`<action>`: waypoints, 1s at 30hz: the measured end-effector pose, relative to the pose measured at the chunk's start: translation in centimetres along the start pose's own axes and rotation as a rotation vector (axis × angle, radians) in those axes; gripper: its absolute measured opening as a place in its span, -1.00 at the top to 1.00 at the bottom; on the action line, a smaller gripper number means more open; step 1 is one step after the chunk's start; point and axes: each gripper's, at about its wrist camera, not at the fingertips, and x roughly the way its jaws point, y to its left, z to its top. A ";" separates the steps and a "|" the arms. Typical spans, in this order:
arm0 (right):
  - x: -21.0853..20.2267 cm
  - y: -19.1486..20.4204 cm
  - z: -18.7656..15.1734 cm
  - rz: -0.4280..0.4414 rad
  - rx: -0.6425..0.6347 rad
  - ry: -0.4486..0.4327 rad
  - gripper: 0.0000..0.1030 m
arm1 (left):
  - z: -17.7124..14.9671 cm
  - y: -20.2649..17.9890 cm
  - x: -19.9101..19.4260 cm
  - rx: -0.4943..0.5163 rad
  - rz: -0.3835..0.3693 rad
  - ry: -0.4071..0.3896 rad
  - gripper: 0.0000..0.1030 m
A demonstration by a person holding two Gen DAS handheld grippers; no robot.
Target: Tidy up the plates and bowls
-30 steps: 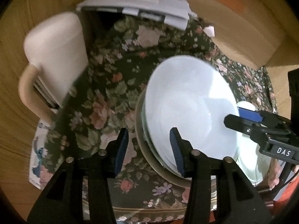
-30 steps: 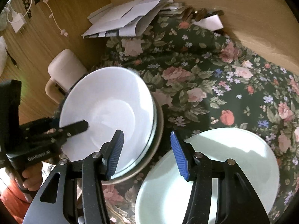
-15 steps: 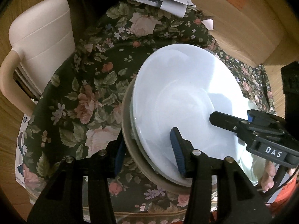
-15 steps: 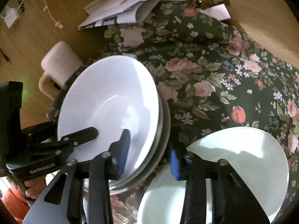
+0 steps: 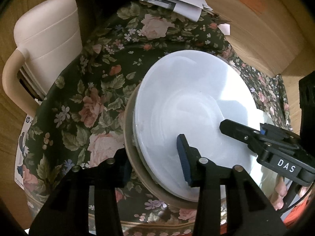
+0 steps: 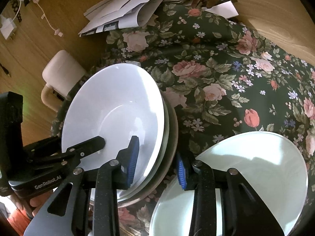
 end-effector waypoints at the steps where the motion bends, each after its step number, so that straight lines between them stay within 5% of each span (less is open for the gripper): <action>1: 0.0 0.0 0.0 0.002 0.002 -0.001 0.39 | 0.0 0.0 0.0 -0.005 0.003 0.001 0.20; 30: -7.7 -2.6 -1.0 -0.001 0.063 -0.174 0.39 | 1.4 -6.2 -4.5 0.074 -0.015 -0.103 0.20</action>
